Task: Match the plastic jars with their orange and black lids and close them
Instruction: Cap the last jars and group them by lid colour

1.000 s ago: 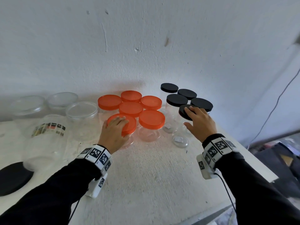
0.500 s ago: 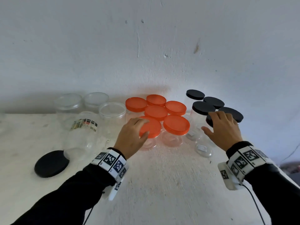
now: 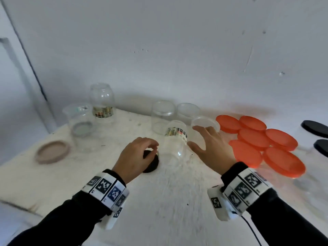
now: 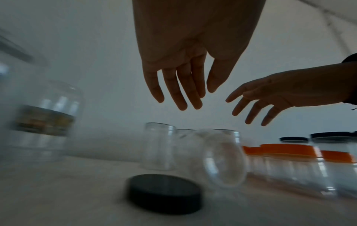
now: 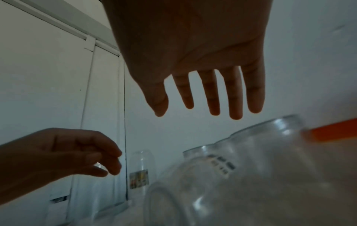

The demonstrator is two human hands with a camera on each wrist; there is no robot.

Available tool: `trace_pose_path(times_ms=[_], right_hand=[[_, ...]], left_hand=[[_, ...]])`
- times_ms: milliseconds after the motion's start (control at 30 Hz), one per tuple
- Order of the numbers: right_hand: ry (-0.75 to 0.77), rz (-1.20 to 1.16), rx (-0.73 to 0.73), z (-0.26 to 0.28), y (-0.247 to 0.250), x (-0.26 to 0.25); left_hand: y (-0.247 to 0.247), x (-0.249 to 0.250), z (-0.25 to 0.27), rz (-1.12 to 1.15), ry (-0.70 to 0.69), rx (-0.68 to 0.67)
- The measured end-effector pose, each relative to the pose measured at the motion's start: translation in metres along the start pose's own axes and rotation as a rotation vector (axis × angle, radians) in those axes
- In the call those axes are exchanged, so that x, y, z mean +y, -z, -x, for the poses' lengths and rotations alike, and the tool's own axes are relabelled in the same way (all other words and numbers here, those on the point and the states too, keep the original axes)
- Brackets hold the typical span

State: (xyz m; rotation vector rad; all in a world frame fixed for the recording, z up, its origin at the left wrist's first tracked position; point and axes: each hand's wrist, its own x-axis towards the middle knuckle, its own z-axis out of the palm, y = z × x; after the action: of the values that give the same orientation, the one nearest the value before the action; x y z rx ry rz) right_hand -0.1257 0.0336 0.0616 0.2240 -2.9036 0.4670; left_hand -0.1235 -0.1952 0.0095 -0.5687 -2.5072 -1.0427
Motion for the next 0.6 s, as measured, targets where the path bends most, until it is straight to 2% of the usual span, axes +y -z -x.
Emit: trace_pose_path(times_ms=[167,300,467,600], right_hand=[[-0.052,0.006,-0.113,-0.036,-0.048,-0.042],[-0.133,0.054,-0.135,-0.050,-0.069,-0.053],[-0.166,0.088,-0.145,-0.054,-0.082,-0.055],[-0.153,0.037,-0.116,-0.053,-0.083,-0.057]], left_hand=[[0.065,-0.066,0.028,-0.150,0.177,0.000],[0.101,-0.117,0.045,-0.328,0.292,0.002],[0.130,-0.153,0.052,-0.468,0.410,0.017],[0.143,-0.172,0.046,-0.561,0.564,-0.131]])
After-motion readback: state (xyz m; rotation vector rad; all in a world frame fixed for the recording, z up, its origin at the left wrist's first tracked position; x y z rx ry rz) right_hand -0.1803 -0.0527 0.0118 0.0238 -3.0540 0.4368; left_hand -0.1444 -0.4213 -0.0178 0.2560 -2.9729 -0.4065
